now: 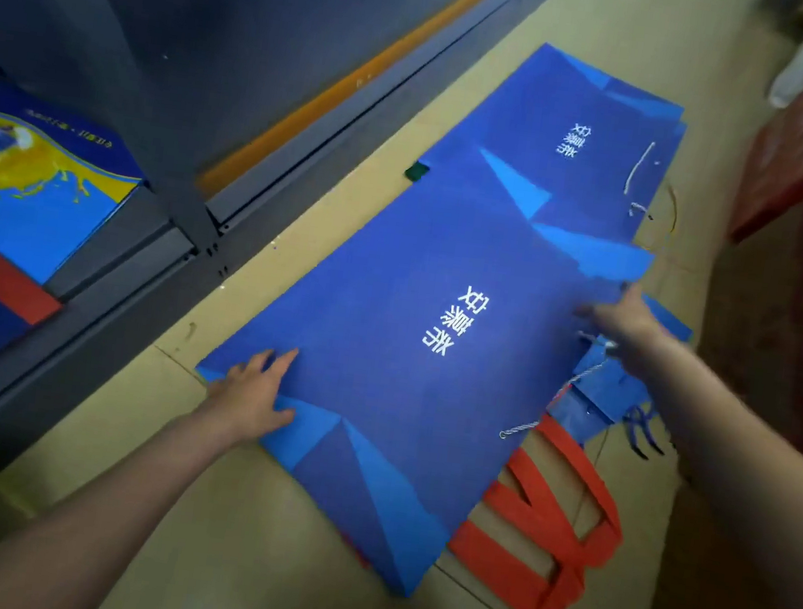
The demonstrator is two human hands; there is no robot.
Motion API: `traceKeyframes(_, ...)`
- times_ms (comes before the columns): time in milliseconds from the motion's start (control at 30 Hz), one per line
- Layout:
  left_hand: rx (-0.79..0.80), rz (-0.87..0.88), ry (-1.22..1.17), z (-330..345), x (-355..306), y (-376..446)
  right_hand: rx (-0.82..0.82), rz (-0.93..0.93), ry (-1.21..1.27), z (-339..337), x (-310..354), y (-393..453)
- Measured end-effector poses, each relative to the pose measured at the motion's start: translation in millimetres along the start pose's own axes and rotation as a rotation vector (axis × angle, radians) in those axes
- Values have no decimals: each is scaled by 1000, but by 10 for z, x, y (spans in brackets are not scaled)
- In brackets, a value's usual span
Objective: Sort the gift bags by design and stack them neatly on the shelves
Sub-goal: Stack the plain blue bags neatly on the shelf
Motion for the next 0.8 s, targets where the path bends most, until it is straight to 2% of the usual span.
traceKeyframes(67,44,-23,84,57,38,28,89,106,-76,281,-502,-208)
traceKeyframes(133,65,-59,128,22,87,73,81,96,-135,441,-772,-410)
traceKeyframes(233,66,-119,76,-100,173,205,7,93,-110,558,-902,-524)
traceKeyframes(400,110,-76,77,-252,202,415,-54,146,37,587,-767,-538)
traceKeyframes(467,88,-75,28,-257,191,389,-116,71,-17,508,-628,-590)
traceKeyframes(533,0,-55,-74,-271,133,313,-139,-75,-105,432,-476,-654)
traceKeyframes(667,-180,45,-216,-463,-170,232,-83,-354,4,486,-224,-797)
traceKeyframes(733,-257,96,-250,-689,-353,286,-155,-409,39,425,-21,-724)
traceKeyframes(800,-338,137,-279,-1016,-507,385,-249,-383,109,243,247,-550)
Point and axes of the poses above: each hand's wrist, its own y-axis towards the middle knuckle, its own z-axis out of the palm, x = y × z, the point moved 4 cm from there along y, towards the middle knuckle, and after that the axes turned 9 degrees about y, right-handed, at the moved point
